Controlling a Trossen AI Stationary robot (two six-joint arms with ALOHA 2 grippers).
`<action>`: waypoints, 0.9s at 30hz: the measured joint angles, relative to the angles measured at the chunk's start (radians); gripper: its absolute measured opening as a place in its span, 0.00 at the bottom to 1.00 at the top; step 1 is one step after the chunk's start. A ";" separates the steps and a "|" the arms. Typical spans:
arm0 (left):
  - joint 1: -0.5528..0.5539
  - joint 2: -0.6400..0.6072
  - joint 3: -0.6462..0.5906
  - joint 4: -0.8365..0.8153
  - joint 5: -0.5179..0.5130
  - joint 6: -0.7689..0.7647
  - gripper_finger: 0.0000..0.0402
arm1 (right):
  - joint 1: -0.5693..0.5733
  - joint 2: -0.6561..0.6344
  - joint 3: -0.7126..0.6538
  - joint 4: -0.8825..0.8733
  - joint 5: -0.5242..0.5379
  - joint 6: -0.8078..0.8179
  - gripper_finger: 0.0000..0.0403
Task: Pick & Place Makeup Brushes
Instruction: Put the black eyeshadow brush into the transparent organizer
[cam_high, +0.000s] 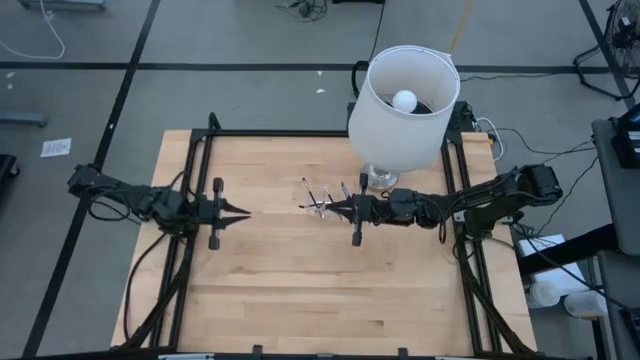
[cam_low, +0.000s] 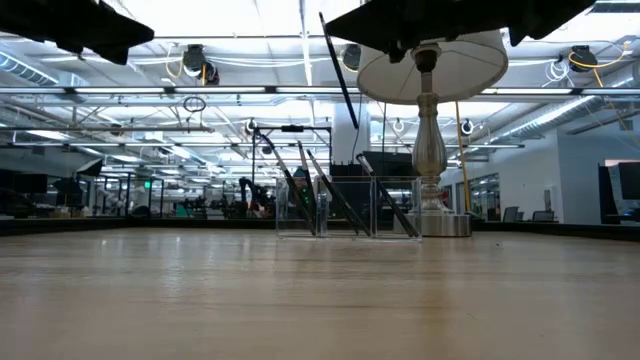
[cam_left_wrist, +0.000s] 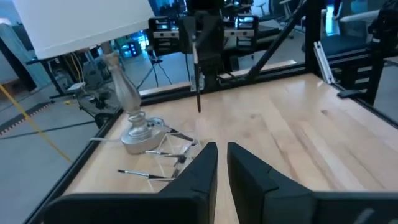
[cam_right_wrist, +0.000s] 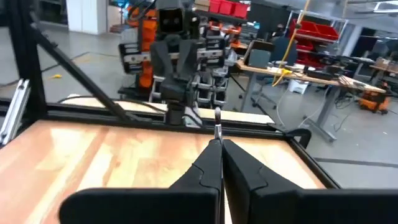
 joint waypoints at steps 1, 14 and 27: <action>0.000 -0.004 0.000 -0.006 0.000 0.000 0.12 | -0.004 0.000 0.000 0.001 0.000 0.010 0.00; 0.000 -0.011 0.000 -0.048 0.036 0.013 0.12 | -0.049 0.135 0.000 0.191 -0.078 -0.021 0.00; 0.000 -0.011 0.000 -0.053 0.036 0.001 0.12 | -0.102 0.260 0.000 0.352 0.079 -0.019 0.00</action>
